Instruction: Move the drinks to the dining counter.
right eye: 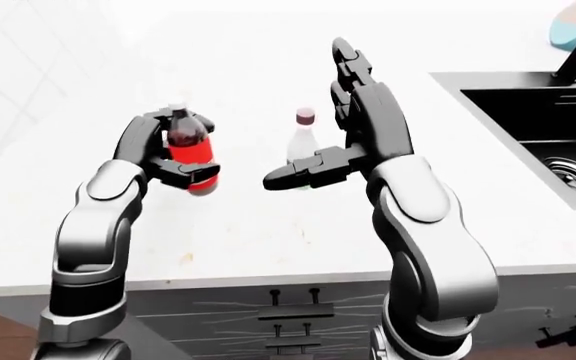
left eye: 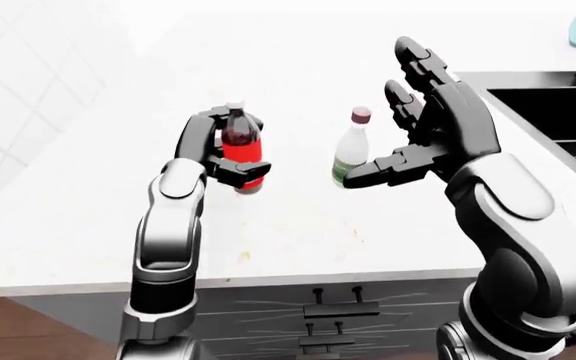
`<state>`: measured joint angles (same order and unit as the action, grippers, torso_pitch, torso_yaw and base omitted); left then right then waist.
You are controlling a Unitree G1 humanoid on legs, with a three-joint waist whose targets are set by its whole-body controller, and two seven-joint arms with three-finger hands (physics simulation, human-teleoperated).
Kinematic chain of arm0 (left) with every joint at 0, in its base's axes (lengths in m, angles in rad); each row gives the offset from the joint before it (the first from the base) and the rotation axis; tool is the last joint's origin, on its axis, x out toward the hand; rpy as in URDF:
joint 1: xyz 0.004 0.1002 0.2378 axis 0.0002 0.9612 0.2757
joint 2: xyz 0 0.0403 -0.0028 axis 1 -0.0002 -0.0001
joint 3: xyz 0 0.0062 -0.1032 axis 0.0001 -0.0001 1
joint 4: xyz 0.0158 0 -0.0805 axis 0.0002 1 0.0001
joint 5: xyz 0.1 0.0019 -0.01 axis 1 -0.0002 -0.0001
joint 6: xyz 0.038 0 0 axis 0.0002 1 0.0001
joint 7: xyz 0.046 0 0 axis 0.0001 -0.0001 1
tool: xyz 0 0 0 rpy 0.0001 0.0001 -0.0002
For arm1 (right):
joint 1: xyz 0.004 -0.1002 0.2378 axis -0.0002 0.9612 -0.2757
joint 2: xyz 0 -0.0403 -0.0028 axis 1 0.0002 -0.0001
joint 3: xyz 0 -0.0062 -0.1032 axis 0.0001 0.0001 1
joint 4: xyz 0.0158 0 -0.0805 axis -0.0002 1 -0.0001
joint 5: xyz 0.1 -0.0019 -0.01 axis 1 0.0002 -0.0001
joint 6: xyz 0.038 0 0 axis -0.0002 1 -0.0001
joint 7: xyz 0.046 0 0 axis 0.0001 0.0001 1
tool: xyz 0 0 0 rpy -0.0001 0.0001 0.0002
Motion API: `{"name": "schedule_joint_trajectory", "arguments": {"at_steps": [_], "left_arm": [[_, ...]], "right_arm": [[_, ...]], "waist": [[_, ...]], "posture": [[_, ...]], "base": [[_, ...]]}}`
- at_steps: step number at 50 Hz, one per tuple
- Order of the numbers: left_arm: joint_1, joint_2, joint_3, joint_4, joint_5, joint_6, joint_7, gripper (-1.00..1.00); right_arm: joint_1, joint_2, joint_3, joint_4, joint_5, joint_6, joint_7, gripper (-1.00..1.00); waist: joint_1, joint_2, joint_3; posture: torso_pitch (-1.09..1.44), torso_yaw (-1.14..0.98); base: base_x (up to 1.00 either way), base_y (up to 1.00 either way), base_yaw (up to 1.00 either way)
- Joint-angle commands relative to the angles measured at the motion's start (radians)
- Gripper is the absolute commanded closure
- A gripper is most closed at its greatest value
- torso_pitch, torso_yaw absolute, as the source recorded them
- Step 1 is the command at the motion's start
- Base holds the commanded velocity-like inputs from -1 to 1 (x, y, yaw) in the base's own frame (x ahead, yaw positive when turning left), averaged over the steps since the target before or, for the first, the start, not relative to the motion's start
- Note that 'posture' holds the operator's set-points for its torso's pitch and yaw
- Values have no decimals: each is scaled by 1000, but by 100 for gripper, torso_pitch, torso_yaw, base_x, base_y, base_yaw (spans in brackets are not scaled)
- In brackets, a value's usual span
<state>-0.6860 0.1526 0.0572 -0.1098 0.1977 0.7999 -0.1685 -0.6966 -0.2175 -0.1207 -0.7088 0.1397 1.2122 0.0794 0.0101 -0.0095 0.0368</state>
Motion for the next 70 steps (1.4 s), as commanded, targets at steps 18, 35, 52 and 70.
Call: {"name": "schedule_joint_trajectory", "arguments": {"at_steps": [18, 35, 52, 70], "left_arm": [[-9, -4, -9, -45, 11, -52, -16, -1], [-10, -3, -4, -75, 21, -28, -32, -67], [35, 63, 40, -378, 42, 186, -130, -74], [45, 222, 245, -794, -87, 534, -177, -100]], "right_arm": [[-11, -1, -7, -33, -13, -35, 6, -100], [-5, 0, -8, -38, -14, -36, 8, -100], [-28, -39, -76, -83, 39, 25, 5, -100], [-27, -129, -223, -140, 216, 95, -56, -100]], "waist": [[0, 1, -29], [0, 1, -30], [0, 4, -24], [-2, 7, -11]], "posture": [[0, 0], [0, 0], [0, 0], [0, 0]], "base": [[0, 0, 0], [0, 0, 0], [0, 0, 0], [0, 0, 0]]}}
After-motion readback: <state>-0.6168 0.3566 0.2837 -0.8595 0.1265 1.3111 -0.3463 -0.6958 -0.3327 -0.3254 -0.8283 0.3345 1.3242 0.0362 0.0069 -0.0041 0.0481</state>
